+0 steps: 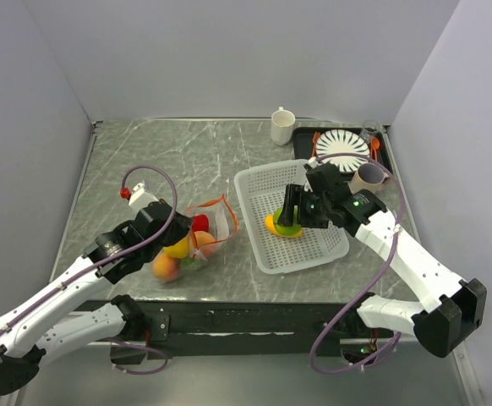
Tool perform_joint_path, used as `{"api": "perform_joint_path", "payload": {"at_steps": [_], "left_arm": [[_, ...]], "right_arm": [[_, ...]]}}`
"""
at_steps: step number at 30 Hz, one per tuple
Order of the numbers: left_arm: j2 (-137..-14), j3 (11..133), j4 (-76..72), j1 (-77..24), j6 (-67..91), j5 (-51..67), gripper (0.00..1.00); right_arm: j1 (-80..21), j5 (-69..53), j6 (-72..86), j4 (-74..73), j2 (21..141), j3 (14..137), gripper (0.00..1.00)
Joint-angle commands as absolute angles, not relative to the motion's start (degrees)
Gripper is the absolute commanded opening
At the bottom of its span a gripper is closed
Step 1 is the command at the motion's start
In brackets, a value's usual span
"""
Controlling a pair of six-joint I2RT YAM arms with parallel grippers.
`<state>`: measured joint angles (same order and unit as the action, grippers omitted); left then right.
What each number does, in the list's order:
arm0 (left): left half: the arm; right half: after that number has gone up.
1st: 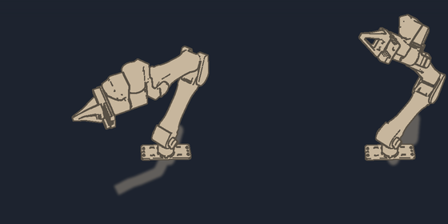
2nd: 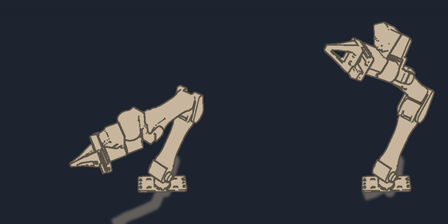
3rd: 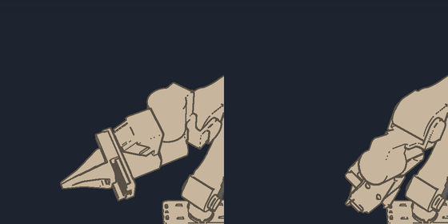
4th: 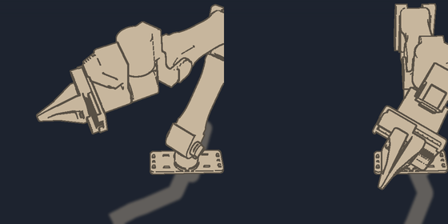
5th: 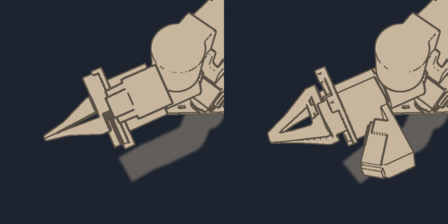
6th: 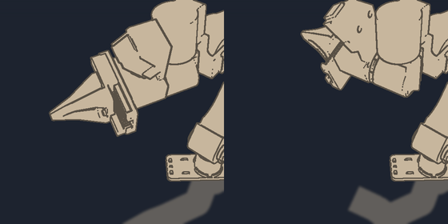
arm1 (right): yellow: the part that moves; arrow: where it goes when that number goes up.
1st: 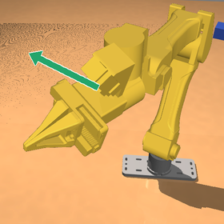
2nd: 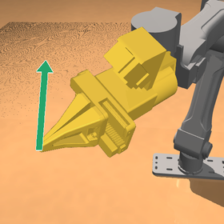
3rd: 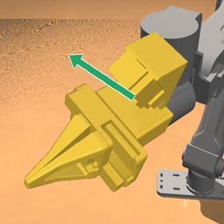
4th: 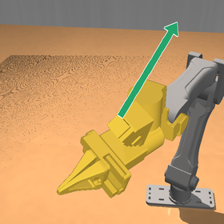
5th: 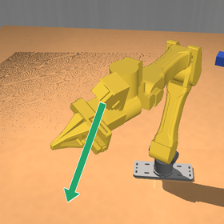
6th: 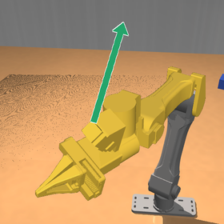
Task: Place the food in the zip-top bag and seal the zipper
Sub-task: Place the fake fruit in the zipper food storage bag.
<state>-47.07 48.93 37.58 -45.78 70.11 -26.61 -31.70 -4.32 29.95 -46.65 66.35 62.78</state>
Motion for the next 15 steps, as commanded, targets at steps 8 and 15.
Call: {"api": "perform_joint_path", "payload": {"at_steps": [8, 15], "left_arm": [[-46.23, 50.10, 36.48, -45.62, 69.79, -26.19, 0.01], [-46.84, 50.62, 36.74, -45.62, 69.43, -26.19, 0.01]], "right_arm": [[-32.78, -5.36, 29.62, -45.53, 66.10, 65.83, 0.16], [-33.22, -6.33, 29.88, -44.65, 65.74, 67.06, 0.16]]}}
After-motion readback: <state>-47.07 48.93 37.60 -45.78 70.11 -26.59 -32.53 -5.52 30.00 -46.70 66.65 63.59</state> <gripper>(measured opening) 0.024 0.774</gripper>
